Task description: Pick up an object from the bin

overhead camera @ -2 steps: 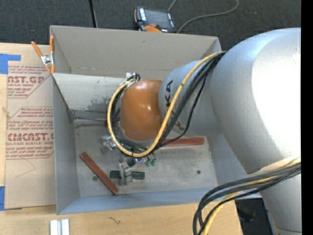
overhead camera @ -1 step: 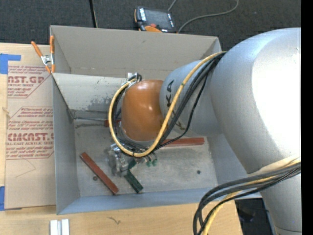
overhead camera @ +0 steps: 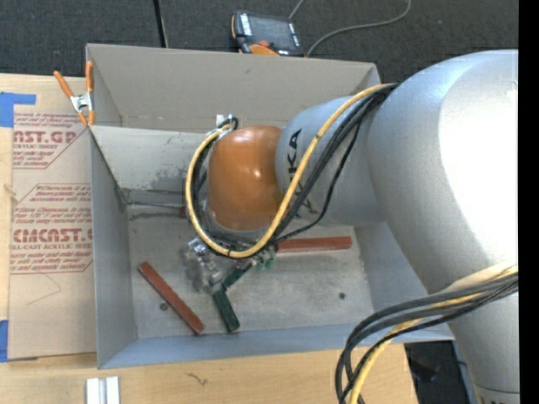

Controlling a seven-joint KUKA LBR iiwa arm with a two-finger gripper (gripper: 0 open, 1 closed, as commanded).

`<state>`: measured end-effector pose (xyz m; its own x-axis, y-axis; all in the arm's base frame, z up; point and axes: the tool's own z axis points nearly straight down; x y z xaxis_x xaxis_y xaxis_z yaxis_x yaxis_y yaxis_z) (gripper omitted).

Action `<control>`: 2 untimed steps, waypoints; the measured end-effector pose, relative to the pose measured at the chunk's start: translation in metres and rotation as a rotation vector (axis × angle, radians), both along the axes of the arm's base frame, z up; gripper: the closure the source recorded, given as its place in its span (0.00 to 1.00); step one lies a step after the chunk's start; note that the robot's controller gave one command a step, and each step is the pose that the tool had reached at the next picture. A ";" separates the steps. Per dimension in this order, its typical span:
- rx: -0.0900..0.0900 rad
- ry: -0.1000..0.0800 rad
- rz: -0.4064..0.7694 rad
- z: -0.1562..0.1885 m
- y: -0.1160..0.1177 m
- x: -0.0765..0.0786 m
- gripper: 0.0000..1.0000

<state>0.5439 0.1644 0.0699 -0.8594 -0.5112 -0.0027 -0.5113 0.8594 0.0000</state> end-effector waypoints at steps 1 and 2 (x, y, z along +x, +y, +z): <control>0.001 0.001 -0.001 0.000 0.000 0.000 0.00; -0.003 0.006 0.039 0.000 -0.065 -0.033 0.00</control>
Offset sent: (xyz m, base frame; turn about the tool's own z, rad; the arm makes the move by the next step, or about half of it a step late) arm 0.0000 0.0000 0.0000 0.0000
